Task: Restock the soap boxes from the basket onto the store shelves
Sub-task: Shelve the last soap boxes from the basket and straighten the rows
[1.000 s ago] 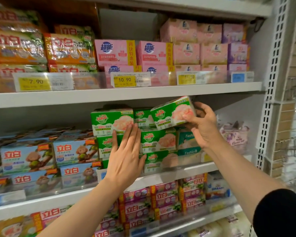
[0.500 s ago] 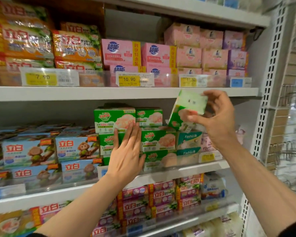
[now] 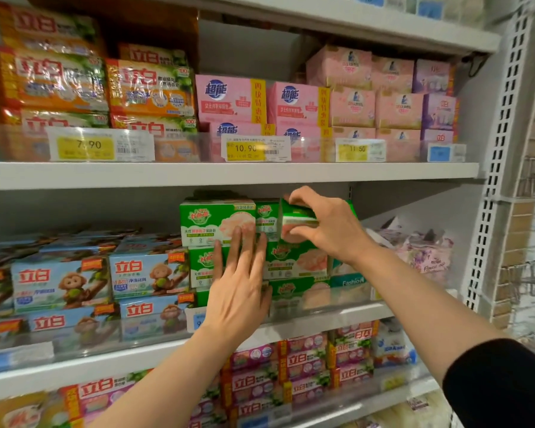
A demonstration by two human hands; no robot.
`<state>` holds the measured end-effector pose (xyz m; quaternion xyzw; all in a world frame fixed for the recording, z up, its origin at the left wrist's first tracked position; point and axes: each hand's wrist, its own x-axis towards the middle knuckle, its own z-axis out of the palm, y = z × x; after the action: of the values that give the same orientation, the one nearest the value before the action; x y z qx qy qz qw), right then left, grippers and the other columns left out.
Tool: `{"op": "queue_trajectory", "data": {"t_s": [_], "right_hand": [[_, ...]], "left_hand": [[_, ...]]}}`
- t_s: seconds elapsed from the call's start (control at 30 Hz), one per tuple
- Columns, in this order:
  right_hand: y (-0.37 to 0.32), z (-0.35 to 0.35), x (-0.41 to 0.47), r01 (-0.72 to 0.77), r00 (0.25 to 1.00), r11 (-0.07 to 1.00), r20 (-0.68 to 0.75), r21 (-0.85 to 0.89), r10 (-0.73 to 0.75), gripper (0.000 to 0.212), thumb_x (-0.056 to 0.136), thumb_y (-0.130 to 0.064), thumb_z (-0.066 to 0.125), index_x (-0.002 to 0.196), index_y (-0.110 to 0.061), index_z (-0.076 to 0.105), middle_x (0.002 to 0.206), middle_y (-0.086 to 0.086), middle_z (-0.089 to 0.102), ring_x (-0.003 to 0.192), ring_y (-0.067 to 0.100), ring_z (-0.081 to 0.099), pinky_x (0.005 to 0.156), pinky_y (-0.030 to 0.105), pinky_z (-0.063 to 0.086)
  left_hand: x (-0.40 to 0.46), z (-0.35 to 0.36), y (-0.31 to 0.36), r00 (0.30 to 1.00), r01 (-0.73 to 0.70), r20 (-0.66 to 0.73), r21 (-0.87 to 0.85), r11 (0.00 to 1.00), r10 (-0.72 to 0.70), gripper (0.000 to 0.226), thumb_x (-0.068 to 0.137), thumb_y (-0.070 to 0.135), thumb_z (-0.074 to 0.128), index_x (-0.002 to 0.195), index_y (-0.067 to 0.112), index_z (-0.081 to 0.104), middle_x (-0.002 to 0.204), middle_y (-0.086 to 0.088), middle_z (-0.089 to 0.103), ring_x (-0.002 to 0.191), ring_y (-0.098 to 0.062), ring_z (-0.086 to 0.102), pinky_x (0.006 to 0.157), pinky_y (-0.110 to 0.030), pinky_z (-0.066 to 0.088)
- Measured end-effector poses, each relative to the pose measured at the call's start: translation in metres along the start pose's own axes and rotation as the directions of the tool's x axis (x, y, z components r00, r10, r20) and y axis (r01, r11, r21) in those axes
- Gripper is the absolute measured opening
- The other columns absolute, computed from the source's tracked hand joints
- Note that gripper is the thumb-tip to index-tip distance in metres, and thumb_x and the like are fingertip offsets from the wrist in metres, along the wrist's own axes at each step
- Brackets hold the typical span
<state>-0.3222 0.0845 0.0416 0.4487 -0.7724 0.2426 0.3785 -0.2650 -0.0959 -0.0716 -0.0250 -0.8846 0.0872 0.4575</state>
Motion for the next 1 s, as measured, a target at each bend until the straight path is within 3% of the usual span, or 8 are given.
{"op": "queue_trajectory", "data": {"t_s": [0.1, 0.2, 0.27, 0.37, 0.57, 0.73, 0.87, 1.0], "right_hand": [[0.013, 0.001, -0.009, 0.074, 0.984, 0.975, -0.141, -0.212, -0.105, 0.036, 0.07, -0.024, 0.081, 0.102, -0.012, 0.07, 0.095, 0.003, 0.071, 0.093, 0.027, 0.065, 0.074, 0.037, 0.055], [0.031, 0.004, -0.023, -0.015, 0.977, 0.958, -0.209, -0.287, -0.047, 0.05, 0.068, -0.027, 0.083, 0.115, -0.016, 0.068, 0.113, 0.013, 0.066, 0.112, 0.037, 0.055, 0.097, 0.054, 0.045], [0.036, 0.004, -0.033, -0.249, 0.953, 0.956, -0.212, -0.156, 0.214, 0.062, 0.072, -0.035, 0.081, 0.13, -0.025, 0.059, 0.136, 0.015, 0.05, 0.129, 0.036, 0.041, 0.108, 0.055, 0.031], [0.043, 0.005, -0.043, -0.497, 0.847, 0.835, -0.078, 0.234, 0.526, 0.083, 0.073, -0.041, 0.079, 0.143, -0.026, 0.038, 0.138, 0.004, 0.046, 0.124, 0.019, 0.044, 0.104, 0.038, 0.039], [0.049, 0.012, -0.04, -0.517, 0.819, 0.74, -0.003, 0.43, 0.574, 0.044, 0.077, -0.03, 0.077, 0.111, -0.027, 0.049, 0.105, -0.011, 0.061, 0.101, 0.011, 0.059, 0.086, 0.031, 0.051], [0.054, 0.013, -0.027, -0.53, 0.78, 0.68, -0.024, 0.507, 0.626, 0.057, 0.082, -0.034, 0.073, 0.131, -0.017, 0.05, 0.116, -0.002, 0.063, 0.105, 0.016, 0.059, 0.088, 0.036, 0.052], [0.052, 0.01, -0.021, -0.566, 0.753, 0.662, -0.02, 0.491, 0.658, 0.06, 0.087, -0.051, 0.061, 0.139, -0.028, 0.042, 0.118, -0.009, 0.057, 0.105, 0.012, 0.054, 0.081, 0.031, 0.047], [0.055, 0.003, -0.012, -0.649, 0.717, 0.589, 0.127, 0.482, 0.685, 0.063, 0.086, -0.062, 0.053, 0.139, -0.029, 0.047, 0.128, -0.005, 0.057, 0.117, 0.019, 0.053, 0.097, 0.038, 0.045]], "left_hand": [[0.003, 0.003, 0.004, 1.0, -0.008, 0.008, 0.014, 1.0, 0.008, 0.09, 0.078, 0.039, 0.057, 0.154, 0.01, 0.017, 0.162, -0.017, 0.006, 0.148, -0.038, 0.001, 0.113, -0.062, 0.012], [0.003, 0.006, 0.004, 1.0, -0.012, 0.007, 0.03, 0.999, 0.012, 0.087, 0.077, 0.041, 0.056, 0.153, 0.012, 0.023, 0.162, -0.017, 0.006, 0.148, -0.038, 0.001, 0.112, -0.063, 0.012], [0.002, 0.008, 0.003, 1.0, -0.022, 0.003, 0.037, 0.999, 0.022, 0.084, 0.079, 0.042, 0.055, 0.153, 0.014, 0.024, 0.162, -0.017, 0.004, 0.149, -0.038, 0.001, 0.114, -0.062, 0.01], [0.001, 0.009, 0.001, 0.999, -0.035, -0.001, 0.052, 0.998, 0.035, 0.082, 0.082, 0.043, 0.051, 0.153, 0.016, 0.022, 0.162, -0.016, 0.002, 0.149, -0.037, 0.001, 0.115, -0.061, 0.008], [-0.001, 0.008, -0.002, 0.999, -0.034, -0.008, 0.052, 0.998, 0.034, 0.084, 0.082, 0.042, 0.054, 0.153, 0.016, 0.019, 0.162, -0.015, 0.006, 0.149, -0.035, 0.002, 0.116, -0.059, 0.008], [-0.001, 0.007, -0.003, 0.999, -0.033, -0.002, 0.068, 0.997, 0.033, 0.086, 0.081, 0.042, 0.055, 0.154, 0.016, 0.017, 0.162, -0.015, 0.008, 0.149, -0.034, 0.002, 0.117, -0.058, 0.006], [-0.001, 0.007, -0.002, 1.0, -0.027, 0.006, 0.08, 0.996, 0.027, 0.088, 0.08, 0.043, 0.056, 0.154, 0.016, 0.017, 0.162, -0.016, 0.006, 0.149, -0.035, 0.001, 0.116, -0.058, 0.006], [-0.001, 0.008, -0.003, 1.0, -0.031, 0.009, 0.087, 0.996, 0.03, 0.087, 0.08, 0.043, 0.055, 0.154, 0.016, 0.017, 0.162, -0.016, 0.005, 0.149, -0.035, 0.0, 0.116, -0.058, 0.005]]}}
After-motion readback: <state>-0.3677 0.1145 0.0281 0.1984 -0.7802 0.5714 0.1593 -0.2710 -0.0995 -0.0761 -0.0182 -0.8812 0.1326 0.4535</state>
